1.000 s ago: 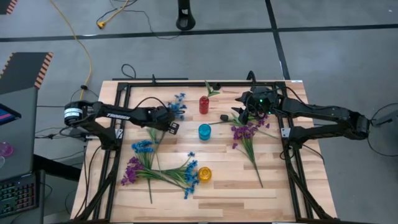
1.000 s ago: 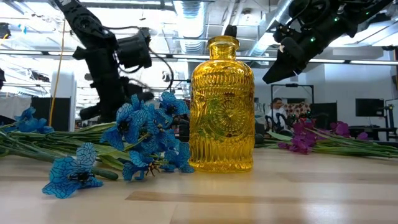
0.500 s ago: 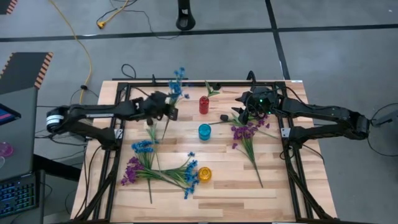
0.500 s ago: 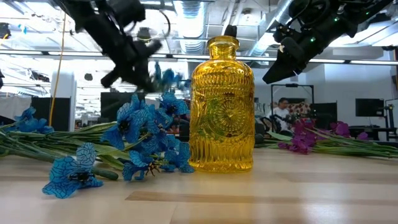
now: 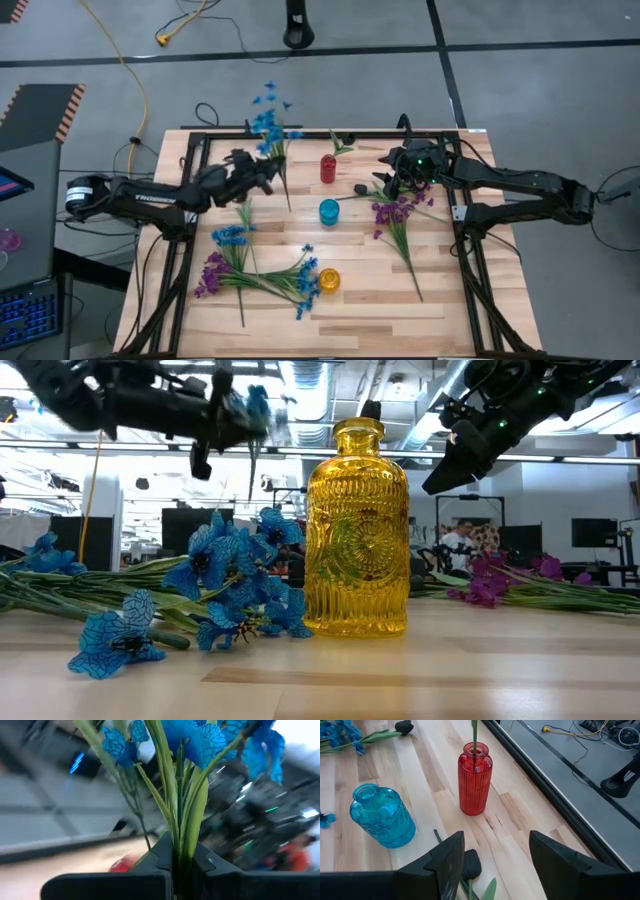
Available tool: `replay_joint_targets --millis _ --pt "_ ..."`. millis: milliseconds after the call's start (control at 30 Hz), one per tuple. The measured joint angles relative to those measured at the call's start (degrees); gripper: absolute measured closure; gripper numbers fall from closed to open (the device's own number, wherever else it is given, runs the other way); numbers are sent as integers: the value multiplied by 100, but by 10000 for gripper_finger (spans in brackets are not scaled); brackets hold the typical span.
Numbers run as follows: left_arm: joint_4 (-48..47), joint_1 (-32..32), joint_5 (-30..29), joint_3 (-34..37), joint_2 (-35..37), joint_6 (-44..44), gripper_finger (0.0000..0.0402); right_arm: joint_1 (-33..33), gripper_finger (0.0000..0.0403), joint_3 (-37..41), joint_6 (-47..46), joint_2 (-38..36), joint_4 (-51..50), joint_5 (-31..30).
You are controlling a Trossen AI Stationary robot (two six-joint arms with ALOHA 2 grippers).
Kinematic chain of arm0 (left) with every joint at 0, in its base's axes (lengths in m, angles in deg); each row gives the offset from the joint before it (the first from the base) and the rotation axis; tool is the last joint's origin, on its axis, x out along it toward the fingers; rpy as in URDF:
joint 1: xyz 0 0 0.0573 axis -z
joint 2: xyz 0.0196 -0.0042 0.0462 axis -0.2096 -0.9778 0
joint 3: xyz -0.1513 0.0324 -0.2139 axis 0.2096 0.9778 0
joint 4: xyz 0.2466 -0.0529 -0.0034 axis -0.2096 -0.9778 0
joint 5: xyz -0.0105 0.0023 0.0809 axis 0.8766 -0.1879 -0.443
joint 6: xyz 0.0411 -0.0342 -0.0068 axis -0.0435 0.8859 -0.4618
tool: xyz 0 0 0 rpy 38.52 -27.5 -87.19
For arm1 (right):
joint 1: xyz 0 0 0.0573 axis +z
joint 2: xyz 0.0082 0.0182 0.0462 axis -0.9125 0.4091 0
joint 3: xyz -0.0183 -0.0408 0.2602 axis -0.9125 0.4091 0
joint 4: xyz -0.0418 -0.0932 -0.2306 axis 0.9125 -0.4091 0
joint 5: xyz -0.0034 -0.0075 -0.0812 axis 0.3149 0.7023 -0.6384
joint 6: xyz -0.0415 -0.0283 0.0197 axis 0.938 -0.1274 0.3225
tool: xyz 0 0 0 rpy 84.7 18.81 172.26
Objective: Sort flowers into vase by color
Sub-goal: Put the top middle blue flower into the blue crystal vase
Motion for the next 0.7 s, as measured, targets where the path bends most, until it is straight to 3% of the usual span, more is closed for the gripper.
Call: replay_joint_targets --millis 100,300,467,700 --pt "1170 204 23 269 -161 -679 401 1 152 0 0 0 2 0" --pt "1792 460 379 166 -722 -1903 401 1 152 0 -1 0 16 0" --pt "2448 467 1122 -275 -1493 -2162 401 1 152 0 -2 0 17 0" --pt "2809 464 1672 -1185 -2588 -2552 401 1 152 0 -2 0 17 0"
